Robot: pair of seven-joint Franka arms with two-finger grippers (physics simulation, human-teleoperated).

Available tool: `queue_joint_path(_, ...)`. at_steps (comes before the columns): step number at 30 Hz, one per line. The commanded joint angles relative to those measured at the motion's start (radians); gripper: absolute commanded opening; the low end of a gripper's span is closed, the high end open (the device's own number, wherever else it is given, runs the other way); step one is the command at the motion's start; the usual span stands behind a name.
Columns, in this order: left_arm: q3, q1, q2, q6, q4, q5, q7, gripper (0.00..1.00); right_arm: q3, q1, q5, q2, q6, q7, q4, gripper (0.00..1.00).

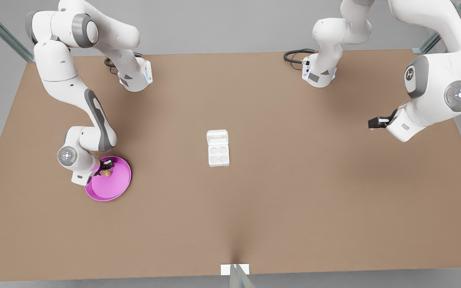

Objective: Pack egg into the box and close the box lid

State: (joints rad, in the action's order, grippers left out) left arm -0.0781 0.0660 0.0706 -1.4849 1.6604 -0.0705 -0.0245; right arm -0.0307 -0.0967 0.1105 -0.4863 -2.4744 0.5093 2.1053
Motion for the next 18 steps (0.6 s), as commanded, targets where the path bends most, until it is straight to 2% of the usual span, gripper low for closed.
queue_joint_path(1,0.0,-0.005,0.0,0.0,0.001,0.0,0.0,1.0,0.0,0.0,0.0,-0.002,0.0,0.0,-0.002,0.6)
queue_joint_path(18,0.0,-0.005,0.0,0.002,0.001,0.0,0.0,1.0,0.0,0.006,-0.005,-0.015,0.0,0.0,-0.008,0.55)
